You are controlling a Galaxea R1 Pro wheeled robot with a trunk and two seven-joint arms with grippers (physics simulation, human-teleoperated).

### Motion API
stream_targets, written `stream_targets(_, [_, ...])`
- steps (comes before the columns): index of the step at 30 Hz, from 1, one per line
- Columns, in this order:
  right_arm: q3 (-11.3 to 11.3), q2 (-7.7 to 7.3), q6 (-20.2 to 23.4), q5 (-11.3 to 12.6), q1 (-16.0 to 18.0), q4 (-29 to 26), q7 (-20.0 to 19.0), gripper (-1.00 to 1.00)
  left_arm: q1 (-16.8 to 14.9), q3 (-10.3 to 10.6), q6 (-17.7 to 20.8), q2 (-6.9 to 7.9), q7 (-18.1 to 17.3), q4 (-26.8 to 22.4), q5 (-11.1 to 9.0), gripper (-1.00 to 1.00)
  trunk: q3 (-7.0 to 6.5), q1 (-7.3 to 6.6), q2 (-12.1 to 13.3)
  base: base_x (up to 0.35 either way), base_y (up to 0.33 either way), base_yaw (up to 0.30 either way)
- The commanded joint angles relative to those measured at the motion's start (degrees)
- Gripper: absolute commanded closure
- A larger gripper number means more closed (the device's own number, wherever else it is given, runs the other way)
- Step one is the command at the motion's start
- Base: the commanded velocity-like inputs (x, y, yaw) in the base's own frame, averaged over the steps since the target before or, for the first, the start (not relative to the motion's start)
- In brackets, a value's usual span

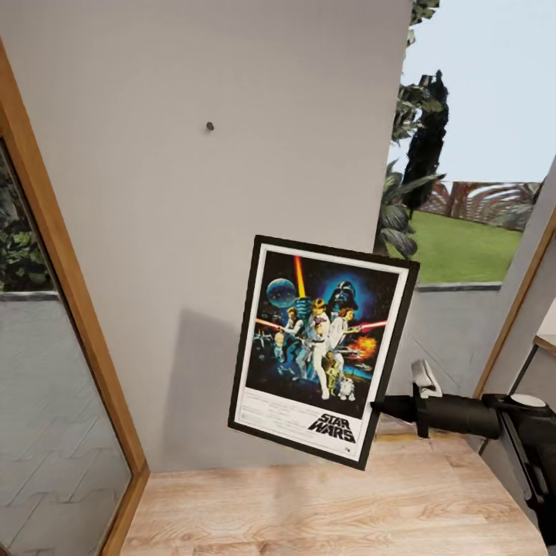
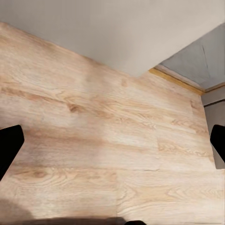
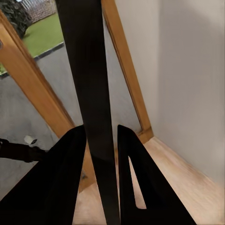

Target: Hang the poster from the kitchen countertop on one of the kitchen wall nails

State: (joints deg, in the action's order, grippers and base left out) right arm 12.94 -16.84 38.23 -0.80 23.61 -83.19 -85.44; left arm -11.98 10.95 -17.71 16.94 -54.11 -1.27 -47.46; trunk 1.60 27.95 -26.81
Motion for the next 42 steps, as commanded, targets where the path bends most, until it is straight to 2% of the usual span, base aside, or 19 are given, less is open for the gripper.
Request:
stream_targets(1, [0.02,0.12,1.38,-0.07,0.47,-0.21,-0.36,1.0,0.04,0.48,-0.34,0.11,-0.12,0.04,-0.38,-1.0,0.13,0.03,-0.12,0.0,0.0,0.0])
stream_targets(3, [0.0,0.42,3.07,-0.03,1.61,-0.63,-0.4,1.0,0.24,0.47,-0.35,0.37,-0.17,0.04,-0.36,-1.0,0.13,0.03,-0.12,0.0,0.0,0.0])
stream_targets(4, [-0.3,1.24,3.99,-0.05,2.95,-0.85,-0.42,1.0,0.35,0.47,-0.32,0.5,-0.14,0.04,-0.36,-1.0,0.13,0.03,-0.12,0.0,0.0,0.0])
stream_targets(5, [-0.56,1.46,4.05,-0.06,3.07,-0.86,-0.42,1.0,0.35,0.47,-0.31,0.51,-0.13,0.04,-0.36,-1.0,0.13,0.03,-0.12,0.0,0.0,0.0])
stream_targets(7, [-2.09,2.08,4.21,-0.12,3.38,-0.9,-0.41,1.0,0.37,0.51,-0.31,0.53,-0.07,0.04,-0.36,-1.0,0.13,0.03,-0.12,0.0,0.0,0.0])
stream_targets(8, [-3.84,2.88,5.85,-0.23,6.53,-0.92,-0.35,1.0,0.38,0.55,-0.27,0.5,-0.02,0.04,-0.35,-1.0,0.13,0.03,-0.12,0.0,0.0,0.0])
stream_targets(10, [-4.42,3.17,9.01,-0.28,8.41,-0.92,-0.35,1.0,0.38,0.56,-0.25,0.48,-0.01,0.04,-0.35,-1.0,0.13,0.03,-0.12,0.0,0.0,0.0])
stream_targets(11, [-8.5,3.66,14.16,-0.48,15.94,-0.93,-0.19,1.0,0.38,0.56,-0.28,0.47,-0.02,0.04,-0.35,-1.0,0.13,0.03,-0.12,0.0,0.0,0.0])
stream_targets(14, [-10.82,3.73,14.91,-0.57,20.15,-0.87,1.13,1.0,0.36,0.56,-0.3,0.46,-0.03,-0.01,-0.35,-1.0,0.13,0.03,-0.12,0.0,0.0,0.0])
stream_targets(16, [-12.77,3.8,16.72,-0.64,24.15,-0.79,1.97,1.0,0.37,0.55,-0.3,0.51,-0.03,-0.04,-0.35,-1.0,0.13,0.03,-0.12,0.0,0.0,0.0])
stream_targets(19, [-14.78,3.88,18.06,-0.64,27.1,-0.7,2.22,1.0,0.38,0.56,-0.3,0.51,-0.03,-0.05,-0.35,-1.0,0.13,0.03,-0.12,0.0,0.0,0.0])
stream_targets(26, [-16.71,5.18,19.06,-0.71,32.02,-0.2,2.39,1.0,0.38,0.5,-0.3,0.54,-0.08,-0.05,-0.39,-1.0,0.13,0.03,-0.12,0.0,0.0,0.0])
stream_targets(31, [-19.08,6.0,19.27,-0.76,36.02,2.51,2.45,1.0,0.38,0.5,-0.3,0.55,-0.11,-0.05,-0.38,-1.0,0.13,0.03,-0.12,0.0,0.0,0.0])
stream_targets(39, [-20.03,6.33,19.33,-0.78,40.55,6.04,2.47,1.0,0.38,0.49,-0.35,0.59,-0.15,-0.05,-0.41,-1.0,0.13,0.03,-0.12,0.0,0.0,0.0])
stream_targets(42, [-20.09,6.35,19.34,-0.75,41.19,6.3,2.47,1.0,0.38,0.48,-0.37,0.62,-0.18,-0.05,-0.39,-1.0,0.13,0.03,-0.12,0.0,0.0,0.0])
